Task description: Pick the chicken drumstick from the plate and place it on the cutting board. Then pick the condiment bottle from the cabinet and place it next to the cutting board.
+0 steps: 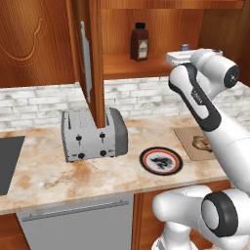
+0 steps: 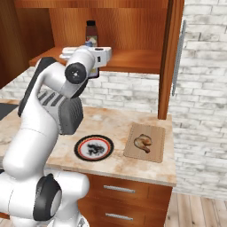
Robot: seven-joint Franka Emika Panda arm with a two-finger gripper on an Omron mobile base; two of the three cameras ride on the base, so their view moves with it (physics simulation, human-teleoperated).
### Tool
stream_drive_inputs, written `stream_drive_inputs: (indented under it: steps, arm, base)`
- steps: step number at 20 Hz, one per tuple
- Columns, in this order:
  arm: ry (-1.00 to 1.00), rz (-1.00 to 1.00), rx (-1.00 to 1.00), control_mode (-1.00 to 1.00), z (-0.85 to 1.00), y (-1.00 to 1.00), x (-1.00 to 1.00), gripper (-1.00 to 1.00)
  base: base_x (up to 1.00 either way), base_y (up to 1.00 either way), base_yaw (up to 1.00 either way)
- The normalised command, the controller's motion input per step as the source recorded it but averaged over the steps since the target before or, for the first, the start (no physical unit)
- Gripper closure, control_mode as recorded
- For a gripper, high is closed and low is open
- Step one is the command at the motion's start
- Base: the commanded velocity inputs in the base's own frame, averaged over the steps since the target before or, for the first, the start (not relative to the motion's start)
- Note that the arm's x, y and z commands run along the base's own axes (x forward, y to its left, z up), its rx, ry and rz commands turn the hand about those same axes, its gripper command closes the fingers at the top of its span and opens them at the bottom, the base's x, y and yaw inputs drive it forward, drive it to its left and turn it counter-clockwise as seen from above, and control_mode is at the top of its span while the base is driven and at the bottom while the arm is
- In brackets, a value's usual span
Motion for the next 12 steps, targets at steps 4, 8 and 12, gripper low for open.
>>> stream_drive_inputs:
  steps: [4, 8, 12]
  arm:
    - [0.07, -0.02, 0.0, -1.0, 0.0, -0.07, -0.47, 1.0]
    - [0.09, -0.02, 0.0, -1.0, 0.0, -0.1, -0.5, 1.0]
    - [0.03, -0.01, 0.0, -1.0, 0.0, -0.04, -0.39, 1.0]
  base:
    - [0.0, 0.0, 0.0]
    - [0.0, 0.0, 0.0]
    - [0.0, 0.0, 0.0]
